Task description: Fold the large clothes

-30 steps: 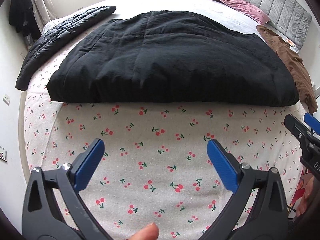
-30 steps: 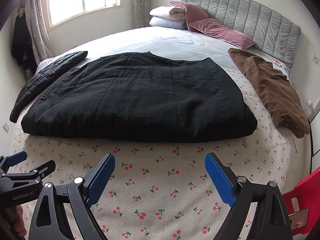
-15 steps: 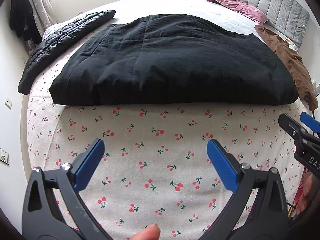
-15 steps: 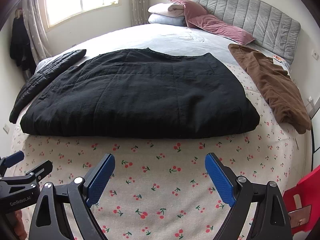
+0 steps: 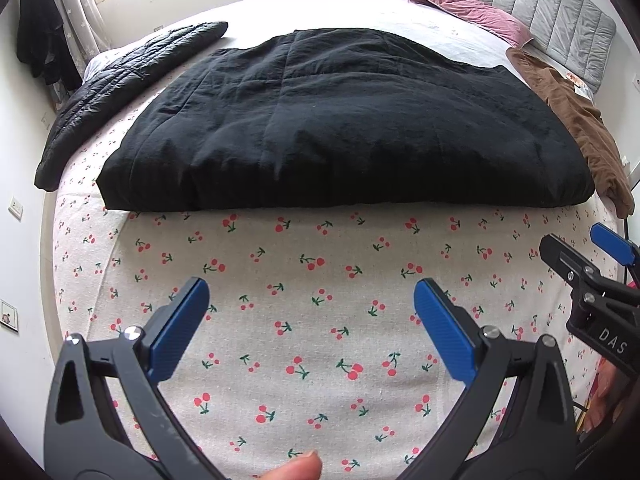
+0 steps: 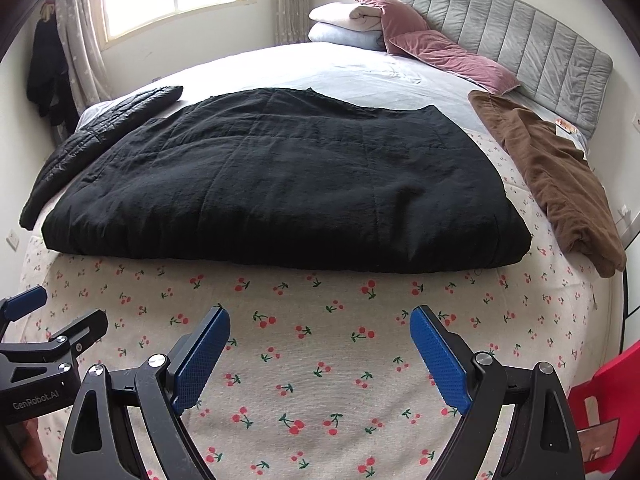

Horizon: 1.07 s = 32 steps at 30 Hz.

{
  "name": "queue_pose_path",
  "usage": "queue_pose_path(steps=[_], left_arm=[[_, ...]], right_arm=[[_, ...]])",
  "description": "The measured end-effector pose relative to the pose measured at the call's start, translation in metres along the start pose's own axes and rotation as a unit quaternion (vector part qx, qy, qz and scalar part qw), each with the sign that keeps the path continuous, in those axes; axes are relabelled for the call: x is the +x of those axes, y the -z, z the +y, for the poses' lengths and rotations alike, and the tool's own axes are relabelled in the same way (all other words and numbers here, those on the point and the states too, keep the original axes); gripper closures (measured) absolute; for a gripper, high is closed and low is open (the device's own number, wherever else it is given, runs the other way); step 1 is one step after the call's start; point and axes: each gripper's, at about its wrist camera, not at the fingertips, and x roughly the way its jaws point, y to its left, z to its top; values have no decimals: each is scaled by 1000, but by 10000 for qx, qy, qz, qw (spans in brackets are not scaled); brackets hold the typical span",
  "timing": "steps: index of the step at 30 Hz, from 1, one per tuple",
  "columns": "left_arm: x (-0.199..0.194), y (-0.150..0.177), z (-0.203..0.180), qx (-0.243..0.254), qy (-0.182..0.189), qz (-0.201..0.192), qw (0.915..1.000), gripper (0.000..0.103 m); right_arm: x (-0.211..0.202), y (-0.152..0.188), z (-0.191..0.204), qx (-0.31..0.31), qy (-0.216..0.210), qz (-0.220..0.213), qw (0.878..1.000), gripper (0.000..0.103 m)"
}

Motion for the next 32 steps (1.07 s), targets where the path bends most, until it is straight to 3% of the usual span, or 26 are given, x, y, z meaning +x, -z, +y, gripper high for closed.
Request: queue_pose_path(steps=[32], left_arm=[[2,5,-11,202,13,-38,9998,1]], right_arm=[[5,2,0,11,-52,69,10000,10]])
